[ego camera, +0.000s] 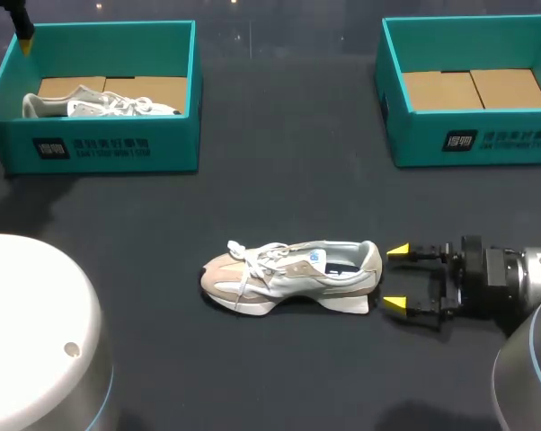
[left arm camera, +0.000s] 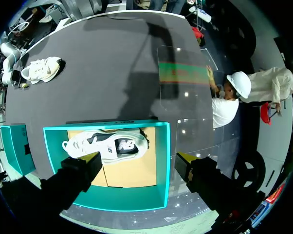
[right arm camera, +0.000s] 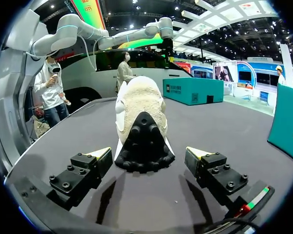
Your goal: Take the shoe out of the shoebox, open the shoe tongue, remove and reinsert the insole, then place the shoe into the shoebox
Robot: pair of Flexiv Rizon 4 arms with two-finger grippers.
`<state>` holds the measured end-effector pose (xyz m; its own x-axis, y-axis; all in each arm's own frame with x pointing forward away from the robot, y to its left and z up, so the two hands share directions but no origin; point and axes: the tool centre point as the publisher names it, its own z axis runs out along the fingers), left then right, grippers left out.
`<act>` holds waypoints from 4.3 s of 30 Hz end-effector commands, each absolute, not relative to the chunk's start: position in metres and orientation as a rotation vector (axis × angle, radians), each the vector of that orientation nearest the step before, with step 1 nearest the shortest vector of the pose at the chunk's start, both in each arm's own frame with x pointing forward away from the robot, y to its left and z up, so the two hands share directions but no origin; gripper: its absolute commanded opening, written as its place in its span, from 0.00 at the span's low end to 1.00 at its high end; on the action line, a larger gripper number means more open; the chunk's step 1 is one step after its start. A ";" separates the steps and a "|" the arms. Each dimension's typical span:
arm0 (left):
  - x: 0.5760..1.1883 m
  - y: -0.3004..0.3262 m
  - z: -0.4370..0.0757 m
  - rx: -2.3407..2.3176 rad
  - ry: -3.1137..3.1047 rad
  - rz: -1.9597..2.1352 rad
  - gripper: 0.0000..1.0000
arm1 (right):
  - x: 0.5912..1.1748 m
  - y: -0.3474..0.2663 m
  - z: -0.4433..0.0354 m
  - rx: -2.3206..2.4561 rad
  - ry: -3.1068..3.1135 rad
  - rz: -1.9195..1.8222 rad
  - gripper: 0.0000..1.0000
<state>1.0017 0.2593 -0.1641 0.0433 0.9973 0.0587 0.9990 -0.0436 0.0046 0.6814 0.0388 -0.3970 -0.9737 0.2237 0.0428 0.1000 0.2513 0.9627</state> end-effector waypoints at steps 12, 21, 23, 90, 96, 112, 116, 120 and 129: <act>1.001 0.260 -0.164 -2.243 -2.145 -0.073 1.00 | 0.682 0.059 -0.395 0.286 2.412 1.852 1.00; 1.001 0.260 -0.164 -2.243 -2.145 -0.073 1.00 | 0.682 0.072 -0.393 0.260 2.416 1.841 1.00; 1.001 0.260 -0.164 -2.243 -2.145 -0.073 1.00 | 0.683 0.074 -0.393 0.259 2.418 1.839 1.00; 1.001 0.260 -0.164 -2.243 -2.145 -0.073 1.00 | 0.681 0.110 -0.400 0.240 2.485 1.816 0.00; 1.001 0.260 -0.164 -2.243 -2.145 -0.073 1.00 | 0.681 0.110 -0.400 0.240 2.485 1.816 0.00; 0.955 0.176 -0.152 -1.425 -2.696 0.042 1.00 | 0.681 0.110 -0.400 0.240 2.485 1.816 0.00; 0.920 0.145 -0.151 -1.304 -2.808 -0.112 1.00 | 0.681 0.110 -0.400 0.240 2.485 1.816 0.00; 0.920 0.145 -0.151 -1.304 -2.808 -0.112 1.00 | 0.681 0.110 -0.400 0.240 2.485 1.816 0.00; 0.920 0.145 -0.151 -1.304 -2.808 -0.112 1.00 | 0.681 0.110 -0.400 0.240 2.485 1.816 0.00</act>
